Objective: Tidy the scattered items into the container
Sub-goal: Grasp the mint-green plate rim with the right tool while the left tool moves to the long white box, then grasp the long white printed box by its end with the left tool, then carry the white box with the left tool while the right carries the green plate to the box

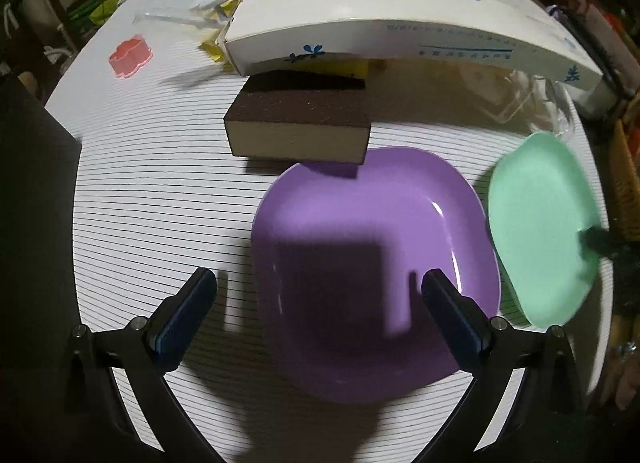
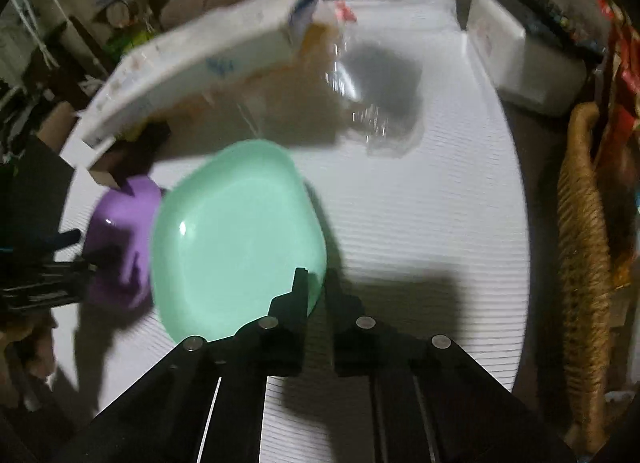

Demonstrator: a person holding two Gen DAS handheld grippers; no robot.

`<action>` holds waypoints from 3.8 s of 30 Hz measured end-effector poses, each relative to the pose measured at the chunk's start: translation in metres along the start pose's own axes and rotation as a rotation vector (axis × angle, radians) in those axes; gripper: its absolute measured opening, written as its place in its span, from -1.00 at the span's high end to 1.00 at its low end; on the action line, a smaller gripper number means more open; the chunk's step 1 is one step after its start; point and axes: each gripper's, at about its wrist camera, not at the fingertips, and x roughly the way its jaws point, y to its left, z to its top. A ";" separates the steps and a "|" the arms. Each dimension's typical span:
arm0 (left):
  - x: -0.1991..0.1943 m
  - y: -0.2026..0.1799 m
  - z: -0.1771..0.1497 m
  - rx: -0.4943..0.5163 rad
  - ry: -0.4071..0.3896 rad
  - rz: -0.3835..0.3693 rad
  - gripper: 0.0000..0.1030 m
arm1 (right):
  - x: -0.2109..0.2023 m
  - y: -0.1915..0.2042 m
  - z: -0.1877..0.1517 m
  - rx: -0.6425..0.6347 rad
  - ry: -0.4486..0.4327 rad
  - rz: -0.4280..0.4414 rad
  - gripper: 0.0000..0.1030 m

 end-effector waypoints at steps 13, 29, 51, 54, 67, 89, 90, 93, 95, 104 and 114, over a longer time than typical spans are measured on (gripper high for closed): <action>-0.009 -0.016 -0.012 0.041 -0.009 0.006 -0.99 | -0.012 0.010 0.006 -0.061 -0.003 0.017 0.91; -0.060 -0.108 -0.008 0.898 -0.684 0.394 -1.00 | 0.014 0.002 0.005 -0.070 0.085 -0.058 0.90; -0.096 -0.105 0.067 0.604 -0.612 0.296 0.53 | 0.014 -0.027 0.022 -0.069 0.064 0.108 -0.24; -0.163 -0.068 0.070 0.433 -0.643 0.103 0.59 | 0.029 -0.018 0.021 -0.165 0.093 0.081 -0.23; -0.270 0.025 0.041 0.180 -0.699 -0.274 0.59 | -0.008 -0.023 0.016 0.140 0.027 0.397 0.90; -0.260 0.012 -0.011 0.140 -0.601 0.054 0.59 | -0.221 0.020 0.004 0.077 -0.664 -0.188 0.93; -0.258 0.011 -0.013 0.138 -0.592 0.044 0.59 | -0.223 0.025 0.002 0.070 -0.666 -0.204 0.93; -0.255 0.009 -0.020 0.120 -0.585 0.030 0.59 | -0.233 0.038 -0.002 0.054 -0.686 -0.221 0.93; -0.255 0.012 -0.025 0.092 -0.585 0.029 0.59 | -0.237 0.050 -0.004 0.044 -0.697 -0.221 0.93; -0.272 0.039 -0.037 0.059 -0.640 0.134 0.59 | -0.245 0.087 -0.005 0.011 -0.738 -0.272 0.93; -0.281 0.088 -0.039 -0.018 -0.669 0.213 0.59 | -0.229 0.138 0.011 -0.039 -0.731 -0.202 0.93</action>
